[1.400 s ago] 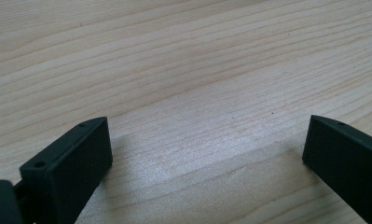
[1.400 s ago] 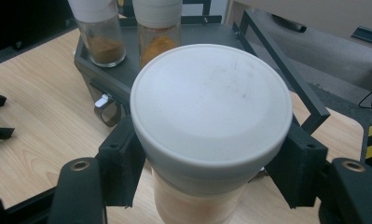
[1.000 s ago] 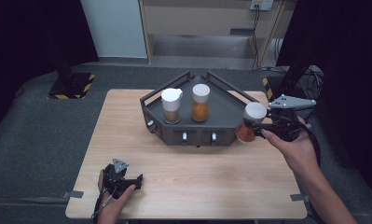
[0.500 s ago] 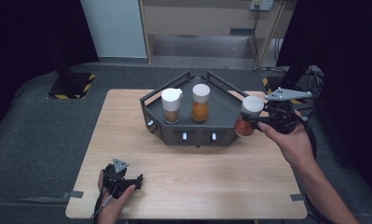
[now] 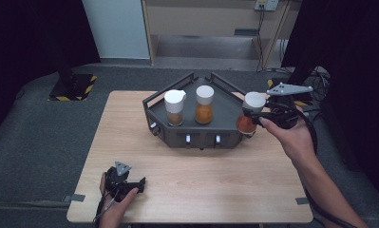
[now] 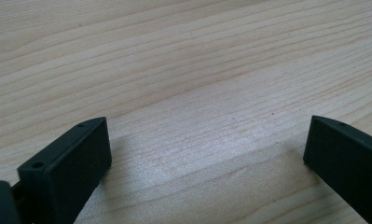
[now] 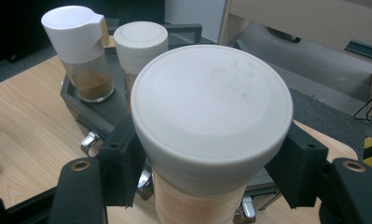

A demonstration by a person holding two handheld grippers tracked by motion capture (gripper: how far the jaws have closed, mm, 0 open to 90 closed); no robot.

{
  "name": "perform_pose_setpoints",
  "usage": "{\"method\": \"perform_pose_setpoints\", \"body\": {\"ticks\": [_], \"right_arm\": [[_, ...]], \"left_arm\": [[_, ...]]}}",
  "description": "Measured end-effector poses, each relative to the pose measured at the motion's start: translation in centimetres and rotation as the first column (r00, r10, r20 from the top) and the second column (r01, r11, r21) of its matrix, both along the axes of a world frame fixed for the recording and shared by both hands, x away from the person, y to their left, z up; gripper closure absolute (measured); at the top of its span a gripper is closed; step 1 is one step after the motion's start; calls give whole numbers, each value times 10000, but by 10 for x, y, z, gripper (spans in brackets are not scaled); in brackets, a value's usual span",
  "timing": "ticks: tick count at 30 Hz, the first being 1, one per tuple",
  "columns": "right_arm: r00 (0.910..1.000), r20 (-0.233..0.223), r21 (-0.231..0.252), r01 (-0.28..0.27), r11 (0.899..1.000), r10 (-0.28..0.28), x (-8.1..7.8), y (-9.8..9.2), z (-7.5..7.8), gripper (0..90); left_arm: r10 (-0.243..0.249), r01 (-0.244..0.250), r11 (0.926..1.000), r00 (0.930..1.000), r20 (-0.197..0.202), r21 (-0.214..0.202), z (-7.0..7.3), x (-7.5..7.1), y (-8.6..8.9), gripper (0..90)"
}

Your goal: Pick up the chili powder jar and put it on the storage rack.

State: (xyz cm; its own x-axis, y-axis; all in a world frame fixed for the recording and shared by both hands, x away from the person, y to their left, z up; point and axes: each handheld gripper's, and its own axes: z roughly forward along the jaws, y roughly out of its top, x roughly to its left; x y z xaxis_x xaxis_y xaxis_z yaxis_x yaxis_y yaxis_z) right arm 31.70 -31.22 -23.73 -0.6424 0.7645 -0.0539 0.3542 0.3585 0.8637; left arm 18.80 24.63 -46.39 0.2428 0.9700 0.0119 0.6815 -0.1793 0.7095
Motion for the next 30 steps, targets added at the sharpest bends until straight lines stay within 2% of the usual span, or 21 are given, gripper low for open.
{"method": "perform_pose_setpoints", "body": {"ticks": [30], "right_arm": [[9998,147,-4,94,10000,-94,26,18,15,343]], "left_arm": [[14,-14,10000,10000,12,-15,0,0,0,0]]}}
